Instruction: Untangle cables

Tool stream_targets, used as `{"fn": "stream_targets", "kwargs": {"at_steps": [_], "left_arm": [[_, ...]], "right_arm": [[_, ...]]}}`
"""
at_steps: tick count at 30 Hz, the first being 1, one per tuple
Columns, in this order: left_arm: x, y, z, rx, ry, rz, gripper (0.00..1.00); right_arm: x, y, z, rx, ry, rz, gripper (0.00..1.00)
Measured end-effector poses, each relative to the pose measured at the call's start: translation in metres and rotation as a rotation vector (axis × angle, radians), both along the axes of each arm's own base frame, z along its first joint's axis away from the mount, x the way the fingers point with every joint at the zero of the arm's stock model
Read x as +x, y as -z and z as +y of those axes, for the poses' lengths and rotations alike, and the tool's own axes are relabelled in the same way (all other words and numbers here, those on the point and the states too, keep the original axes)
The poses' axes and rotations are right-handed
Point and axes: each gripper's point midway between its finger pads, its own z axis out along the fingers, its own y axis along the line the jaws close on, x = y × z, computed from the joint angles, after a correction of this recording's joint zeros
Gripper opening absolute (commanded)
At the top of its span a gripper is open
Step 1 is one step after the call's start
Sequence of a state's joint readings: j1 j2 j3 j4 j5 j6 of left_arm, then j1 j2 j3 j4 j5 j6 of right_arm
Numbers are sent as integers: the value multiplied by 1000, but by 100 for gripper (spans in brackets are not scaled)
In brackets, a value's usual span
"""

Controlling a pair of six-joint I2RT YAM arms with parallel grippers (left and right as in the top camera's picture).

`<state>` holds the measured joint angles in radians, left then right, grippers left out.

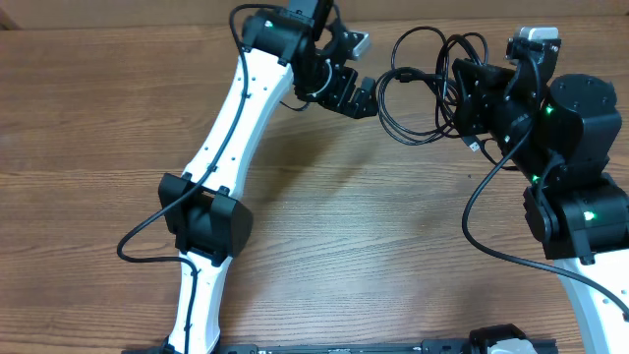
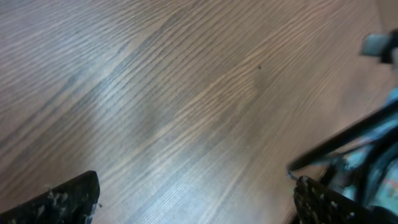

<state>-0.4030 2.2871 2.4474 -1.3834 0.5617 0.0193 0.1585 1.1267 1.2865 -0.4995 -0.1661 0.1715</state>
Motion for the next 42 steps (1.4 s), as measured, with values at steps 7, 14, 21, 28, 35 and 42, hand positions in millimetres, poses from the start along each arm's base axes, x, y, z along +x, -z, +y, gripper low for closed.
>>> {"fn": "stream_targets", "kwargs": {"at_steps": [7, 14, 21, 28, 35, 42], "left_arm": [[9, -33, 29, -35, -95, -13, 100], [11, -55, 13, -85, -106, -72, 100], [2, -54, -20, -57, -66, -123, 100], [9, -32, -15, 68, -104, -163, 95], [25, 0, -17, 95, -123, -179, 92], [28, 22, -33, 20, -88, -163, 95]], "right_arm": [[0, 5, -2, -13, 7, 17, 4], [5, 12, -1, -17, 7, 37, 4], [5, 12, -1, -17, 8, 37, 4], [5, 13, -1, -18, 9, 38, 4], [5, 16, -1, -20, 10, 51, 4], [4, 17, -2, -21, 10, 54, 4]]}}
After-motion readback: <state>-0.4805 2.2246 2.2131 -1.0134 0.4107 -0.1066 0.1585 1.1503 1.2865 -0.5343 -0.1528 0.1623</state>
